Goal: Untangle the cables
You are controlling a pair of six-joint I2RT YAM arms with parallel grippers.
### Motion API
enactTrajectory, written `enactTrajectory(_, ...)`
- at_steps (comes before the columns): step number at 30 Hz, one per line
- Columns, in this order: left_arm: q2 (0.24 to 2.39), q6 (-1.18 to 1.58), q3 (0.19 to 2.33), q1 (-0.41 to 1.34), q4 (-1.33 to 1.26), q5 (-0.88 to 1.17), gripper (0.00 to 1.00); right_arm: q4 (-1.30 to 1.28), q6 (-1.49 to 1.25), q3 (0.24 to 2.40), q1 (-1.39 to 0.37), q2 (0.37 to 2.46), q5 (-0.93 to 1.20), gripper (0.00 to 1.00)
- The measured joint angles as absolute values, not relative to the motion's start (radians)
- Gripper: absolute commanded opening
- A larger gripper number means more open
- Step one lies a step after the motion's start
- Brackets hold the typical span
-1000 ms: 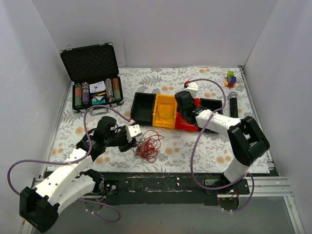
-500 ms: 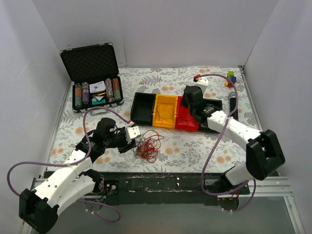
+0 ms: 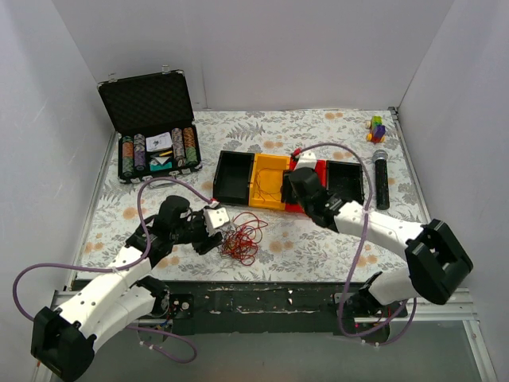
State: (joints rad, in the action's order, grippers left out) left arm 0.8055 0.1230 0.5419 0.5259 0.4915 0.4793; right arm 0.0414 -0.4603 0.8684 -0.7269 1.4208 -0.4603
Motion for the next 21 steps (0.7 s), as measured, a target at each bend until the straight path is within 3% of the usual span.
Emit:
enactTrajectory(9,0.839,0.165,0.483,0.526,0.424,0.459,0.56,0.132,-0.393,0.694,-1.020,1.279,-0.330,0.55)
enactTrajectory(21,0.828,0.161,0.506,0.527,0.410,0.460,0.57,0.289,-0.400,0.644,-1.037,1.362,-0.153,0.55)
